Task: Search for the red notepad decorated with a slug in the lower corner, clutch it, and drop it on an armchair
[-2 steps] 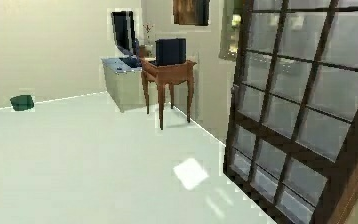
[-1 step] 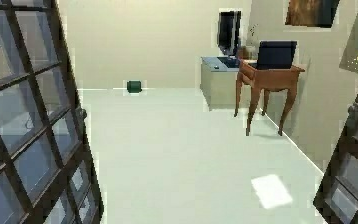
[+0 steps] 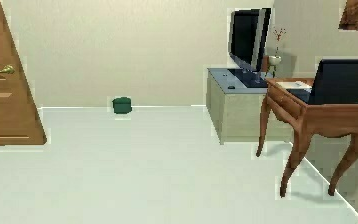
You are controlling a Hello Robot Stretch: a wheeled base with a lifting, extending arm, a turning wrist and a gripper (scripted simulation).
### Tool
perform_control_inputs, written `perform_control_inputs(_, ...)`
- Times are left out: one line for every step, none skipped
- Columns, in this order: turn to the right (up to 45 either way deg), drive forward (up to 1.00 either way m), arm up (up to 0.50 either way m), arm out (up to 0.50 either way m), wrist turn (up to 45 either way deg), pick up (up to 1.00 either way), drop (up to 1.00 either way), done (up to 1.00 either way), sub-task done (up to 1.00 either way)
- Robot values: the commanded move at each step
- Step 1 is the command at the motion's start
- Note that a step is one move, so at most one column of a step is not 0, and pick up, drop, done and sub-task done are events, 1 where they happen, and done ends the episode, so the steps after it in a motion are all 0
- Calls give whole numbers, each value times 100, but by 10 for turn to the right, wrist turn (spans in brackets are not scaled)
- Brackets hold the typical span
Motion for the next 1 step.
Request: perform_control_inputs(0, 50, 0, 0, 0, 0, 0, 0, 0)
